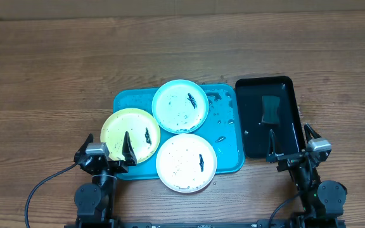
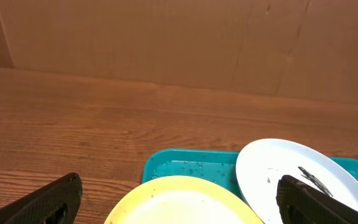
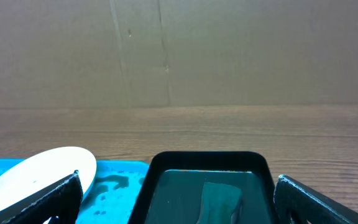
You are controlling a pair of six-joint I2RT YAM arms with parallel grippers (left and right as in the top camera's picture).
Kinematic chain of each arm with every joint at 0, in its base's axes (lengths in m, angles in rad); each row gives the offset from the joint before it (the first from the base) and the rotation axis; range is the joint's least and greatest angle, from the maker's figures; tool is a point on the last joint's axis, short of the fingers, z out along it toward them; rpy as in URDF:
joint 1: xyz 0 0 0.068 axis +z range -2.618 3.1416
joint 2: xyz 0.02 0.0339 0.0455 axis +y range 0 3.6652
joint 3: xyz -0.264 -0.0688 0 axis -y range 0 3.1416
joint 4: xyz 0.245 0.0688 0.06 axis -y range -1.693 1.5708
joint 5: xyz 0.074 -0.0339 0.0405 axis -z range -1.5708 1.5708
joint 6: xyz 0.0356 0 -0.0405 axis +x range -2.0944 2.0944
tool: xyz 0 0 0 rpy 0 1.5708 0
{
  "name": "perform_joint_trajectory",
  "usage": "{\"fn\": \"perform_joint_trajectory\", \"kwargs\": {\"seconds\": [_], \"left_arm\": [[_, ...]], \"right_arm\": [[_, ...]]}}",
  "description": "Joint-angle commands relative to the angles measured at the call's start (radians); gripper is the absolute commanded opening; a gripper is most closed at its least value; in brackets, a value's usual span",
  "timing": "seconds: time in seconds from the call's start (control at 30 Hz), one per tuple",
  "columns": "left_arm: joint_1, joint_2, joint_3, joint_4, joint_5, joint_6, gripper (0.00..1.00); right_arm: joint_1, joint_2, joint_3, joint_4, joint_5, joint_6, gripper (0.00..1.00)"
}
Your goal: Clean dirty plates on tray and stack at the side
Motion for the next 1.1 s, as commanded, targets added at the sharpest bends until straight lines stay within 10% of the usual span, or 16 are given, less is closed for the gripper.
{"fn": "perform_joint_trajectory", "kwargs": {"seconds": [0.0, 0.6, 0.83, 1.07], "left_arm": [[0.001, -0.009, -0.003, 0.003, -0.006, 0.018, 1.00], [0.001, -0.008, 0.048, 0.062, 0.292, -0.136, 1.00], [0.000, 0.185, 0.460, -0.224, 0.281, -0.139, 1.00], [0.000, 0.746, 1.065, -0.736, 0.415, -0.042, 1.00]], "right_arm": [[-0.001, -0.009, -0.011, 0.004, 0.010, 0.000, 1.00], [-0.001, -0.009, -0.011, 0.004, 0.010, 0.000, 1.00], [-0.001, -0.009, -0.011, 0.004, 0.010, 0.000, 1.00], [-0.001, -0.009, -0.011, 0.004, 0.010, 0.000, 1.00]]}}
